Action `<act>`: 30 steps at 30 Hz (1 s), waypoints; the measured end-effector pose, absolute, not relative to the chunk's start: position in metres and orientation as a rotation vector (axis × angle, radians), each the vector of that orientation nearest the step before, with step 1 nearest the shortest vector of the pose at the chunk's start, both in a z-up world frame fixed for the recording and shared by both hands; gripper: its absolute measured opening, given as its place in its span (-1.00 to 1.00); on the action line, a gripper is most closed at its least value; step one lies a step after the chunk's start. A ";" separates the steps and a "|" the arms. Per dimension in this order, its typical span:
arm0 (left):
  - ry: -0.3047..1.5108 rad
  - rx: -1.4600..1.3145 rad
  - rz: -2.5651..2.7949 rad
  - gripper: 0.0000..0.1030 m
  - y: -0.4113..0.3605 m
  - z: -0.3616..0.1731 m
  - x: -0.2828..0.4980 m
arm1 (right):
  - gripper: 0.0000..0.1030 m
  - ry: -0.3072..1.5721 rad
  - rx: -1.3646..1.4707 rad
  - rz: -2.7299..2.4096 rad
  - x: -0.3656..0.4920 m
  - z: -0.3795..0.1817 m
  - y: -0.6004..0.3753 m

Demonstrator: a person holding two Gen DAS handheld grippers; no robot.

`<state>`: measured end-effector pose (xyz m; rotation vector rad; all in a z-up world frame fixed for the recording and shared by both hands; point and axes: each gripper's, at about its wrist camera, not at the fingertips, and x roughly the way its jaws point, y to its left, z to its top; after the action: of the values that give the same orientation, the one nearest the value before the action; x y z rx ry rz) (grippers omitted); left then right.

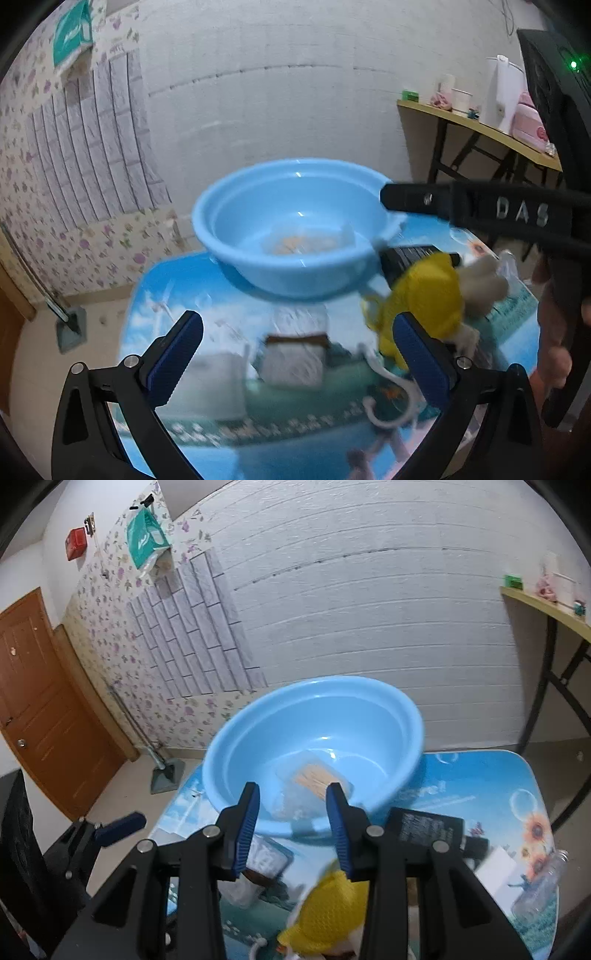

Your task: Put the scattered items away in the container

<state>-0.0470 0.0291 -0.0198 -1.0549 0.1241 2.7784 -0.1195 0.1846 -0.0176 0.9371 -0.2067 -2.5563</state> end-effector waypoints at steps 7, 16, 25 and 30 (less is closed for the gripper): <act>0.021 -1.150 2.720 1.00 0.012 -0.042 -0.033 | -0.28 -0.145 0.944 -2.611 -0.089 -0.019 0.202; -0.111 -1.251 2.763 1.00 -0.037 -0.065 -0.023 | -0.28 -0.047 1.000 -2.599 -0.070 -0.044 0.207; -0.115 -1.314 2.820 1.00 -0.066 -0.077 -0.018 | -0.28 -0.047 0.993 -2.611 -0.059 -0.058 0.231; -0.108 -1.343 2.851 1.00 -0.078 -0.082 -0.021 | -0.27 -0.033 1.018 -2.603 -0.055 -0.065 0.233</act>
<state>-0.0211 -0.0776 -0.0815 -1.3427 -0.1078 2.8513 -0.0554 0.2329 -0.0648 1.0185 -0.0326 -2.6031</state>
